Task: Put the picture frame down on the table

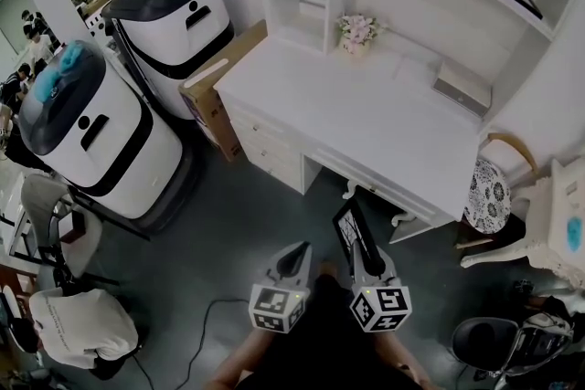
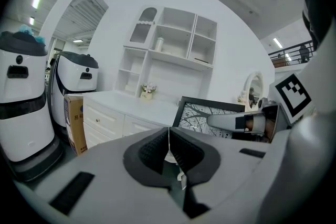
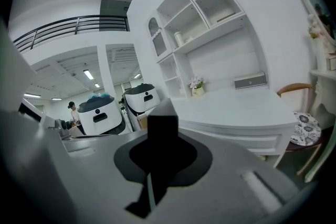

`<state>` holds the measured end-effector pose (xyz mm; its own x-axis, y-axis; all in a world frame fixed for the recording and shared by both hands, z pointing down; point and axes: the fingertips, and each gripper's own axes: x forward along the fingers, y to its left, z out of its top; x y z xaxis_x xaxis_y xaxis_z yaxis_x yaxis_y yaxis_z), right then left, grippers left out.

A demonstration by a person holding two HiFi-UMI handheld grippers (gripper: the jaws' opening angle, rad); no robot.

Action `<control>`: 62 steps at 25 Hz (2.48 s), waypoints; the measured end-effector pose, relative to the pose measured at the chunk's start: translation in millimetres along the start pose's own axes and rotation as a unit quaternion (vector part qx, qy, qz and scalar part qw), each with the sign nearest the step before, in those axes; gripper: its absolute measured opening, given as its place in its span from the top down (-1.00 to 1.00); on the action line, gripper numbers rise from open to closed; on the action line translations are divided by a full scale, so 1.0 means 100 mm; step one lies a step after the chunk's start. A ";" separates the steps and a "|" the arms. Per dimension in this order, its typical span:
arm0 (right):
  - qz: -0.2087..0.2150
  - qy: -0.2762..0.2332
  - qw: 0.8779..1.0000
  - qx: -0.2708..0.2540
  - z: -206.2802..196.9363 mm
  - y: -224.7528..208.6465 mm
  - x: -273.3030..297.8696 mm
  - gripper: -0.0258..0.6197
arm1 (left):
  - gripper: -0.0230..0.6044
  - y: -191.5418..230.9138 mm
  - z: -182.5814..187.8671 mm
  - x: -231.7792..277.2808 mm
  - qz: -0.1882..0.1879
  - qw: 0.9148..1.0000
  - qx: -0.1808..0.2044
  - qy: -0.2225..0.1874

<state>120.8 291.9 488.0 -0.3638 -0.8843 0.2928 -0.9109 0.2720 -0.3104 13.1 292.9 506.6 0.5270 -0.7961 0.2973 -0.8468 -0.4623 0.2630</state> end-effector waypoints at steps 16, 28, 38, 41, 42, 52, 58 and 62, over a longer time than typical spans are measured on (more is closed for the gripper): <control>0.027 0.009 1.000 0.001 0.29 -0.36 0.56 0.88 | 0.88 0.11 0.16 0.69 0.009 1.000 -0.004 0.002; 0.042 0.011 0.999 0.000 0.44 -0.70 0.82 0.88 | 0.88 0.15 0.22 1.09 0.033 0.999 -0.007 -0.003; 0.047 0.010 0.999 0.004 0.50 -0.89 0.94 0.88 | 0.88 0.11 0.25 1.28 0.043 0.999 -0.006 -0.007; 0.048 0.008 0.999 0.006 0.51 -0.90 0.94 0.88 | 0.88 0.10 0.26 1.31 0.042 0.999 -0.005 -0.006; 0.047 0.007 0.999 0.007 0.52 -0.92 0.94 0.88 | 0.88 0.08 0.25 1.32 0.040 0.999 -0.005 -0.005; 0.054 0.014 0.998 0.012 0.49 -0.97 0.94 0.88 | 0.88 0.03 0.12 1.33 0.051 0.999 -0.013 0.005; 0.065 0.020 0.998 0.013 0.49 -0.96 0.93 0.88 | 0.88 0.03 0.16 1.28 0.068 0.998 -0.008 0.002; 0.067 0.022 0.997 0.018 0.46 -0.94 0.92 0.88 | 0.88 0.07 0.16 1.25 0.075 0.997 -0.007 0.003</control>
<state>182.0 167.7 502.0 -0.4908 -0.8229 0.2864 -0.8462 0.3719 -0.3816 72.2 184.4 531.0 0.3950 -0.8532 0.3406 -0.9151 -0.3325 0.2283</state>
